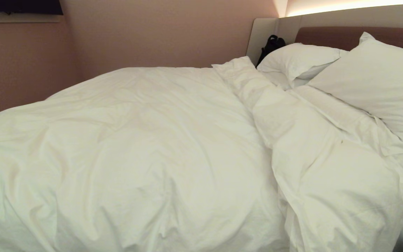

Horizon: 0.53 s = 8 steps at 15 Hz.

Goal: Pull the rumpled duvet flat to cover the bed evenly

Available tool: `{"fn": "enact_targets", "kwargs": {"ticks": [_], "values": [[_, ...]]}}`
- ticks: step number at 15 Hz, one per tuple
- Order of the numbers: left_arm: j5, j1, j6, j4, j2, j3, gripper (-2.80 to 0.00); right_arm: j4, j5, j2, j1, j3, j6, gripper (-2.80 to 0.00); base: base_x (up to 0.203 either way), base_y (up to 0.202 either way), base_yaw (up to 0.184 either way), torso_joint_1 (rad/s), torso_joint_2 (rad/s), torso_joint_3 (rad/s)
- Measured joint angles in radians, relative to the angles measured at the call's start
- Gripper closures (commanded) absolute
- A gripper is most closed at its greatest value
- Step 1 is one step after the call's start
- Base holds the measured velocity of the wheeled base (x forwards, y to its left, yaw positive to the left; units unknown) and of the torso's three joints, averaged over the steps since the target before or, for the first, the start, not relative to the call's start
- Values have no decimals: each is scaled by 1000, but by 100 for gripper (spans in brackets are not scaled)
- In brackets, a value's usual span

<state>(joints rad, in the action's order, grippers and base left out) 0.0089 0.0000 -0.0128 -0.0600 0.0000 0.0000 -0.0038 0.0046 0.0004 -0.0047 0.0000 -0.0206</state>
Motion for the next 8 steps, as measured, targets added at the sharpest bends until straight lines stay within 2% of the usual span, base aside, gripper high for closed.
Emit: {"fn": "enact_targets", "kwargs": {"ticks": [8], "values": [[0, 0, -2, -1, 0, 0, 0, 0, -1, 0, 0, 0, 0, 0, 0, 0, 0, 0, 0, 0]]}}
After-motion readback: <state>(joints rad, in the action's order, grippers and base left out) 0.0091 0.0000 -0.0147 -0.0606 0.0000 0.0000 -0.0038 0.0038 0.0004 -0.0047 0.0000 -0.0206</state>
